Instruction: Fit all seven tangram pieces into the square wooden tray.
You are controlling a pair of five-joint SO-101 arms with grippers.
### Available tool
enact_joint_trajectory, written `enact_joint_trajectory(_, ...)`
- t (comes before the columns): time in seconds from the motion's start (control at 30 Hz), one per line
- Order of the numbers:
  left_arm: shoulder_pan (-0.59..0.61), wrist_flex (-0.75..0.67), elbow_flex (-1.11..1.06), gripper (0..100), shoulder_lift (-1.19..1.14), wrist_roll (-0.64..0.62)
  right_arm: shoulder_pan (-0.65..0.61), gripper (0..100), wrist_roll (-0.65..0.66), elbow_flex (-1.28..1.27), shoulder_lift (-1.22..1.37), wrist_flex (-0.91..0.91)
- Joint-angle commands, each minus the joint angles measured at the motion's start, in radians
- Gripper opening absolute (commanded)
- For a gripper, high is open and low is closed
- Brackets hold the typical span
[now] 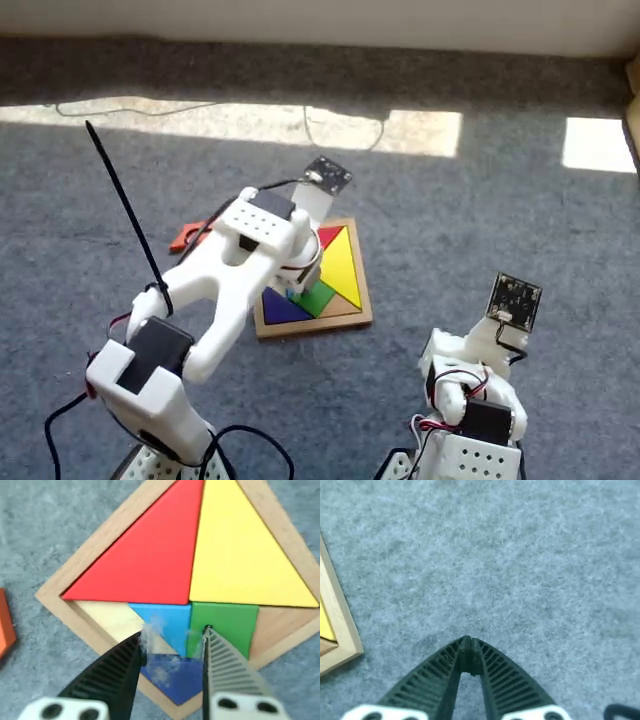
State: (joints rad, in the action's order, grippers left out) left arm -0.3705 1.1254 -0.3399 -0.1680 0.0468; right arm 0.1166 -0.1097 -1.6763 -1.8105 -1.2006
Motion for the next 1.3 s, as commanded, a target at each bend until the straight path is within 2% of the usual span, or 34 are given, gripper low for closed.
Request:
enact_joint_trajectory(0.0, -0.025, -0.003, 0.021, 19, 0.074, 0.003, 0.012, 0.4, -0.011, -0.111, -0.012, 0.008)
enact_joint_trajectory(0.27, 0.062, 0.120, 0.048, 19, 0.288, 0.009, 0.012, 0.4, -0.012, -0.111, -0.012, 0.008)
enact_joint_trajectory(0.43, 0.214, 0.124, 0.048, 19, 0.372, 0.011, 0.012, 0.4, -0.012, -0.111, -0.012, 0.008)
enact_joint_trajectory(0.5, 0.282, 0.121, 0.050, 19, 0.363, 0.051, 0.012, 0.4, -0.012, -0.111, -0.012, 0.008)
enact_joint_trajectory(0.67, 0.412, 0.114, 0.053, 19, 0.280, 0.222, 0.012, 0.4, -0.012, -0.111, -0.012, 0.010)
enact_joint_trajectory(0.83, 0.481, 0.087, 0.157, 19, 0.120, 0.385, 0.015, 0.4, -0.012, -0.113, -0.012, 0.036)
enact_joint_trajectory(1.07, 0.486, 0.094, 0.398, 19, -0.145, 0.559, 0.015, 0.4, -0.014, -0.113, -0.012, 0.036)
enact_joint_trajectory(1.27, 0.489, 0.149, 0.513, 19, -0.297, 0.634, 0.015, 0.4, -0.015, -0.113, -0.012, 0.038)
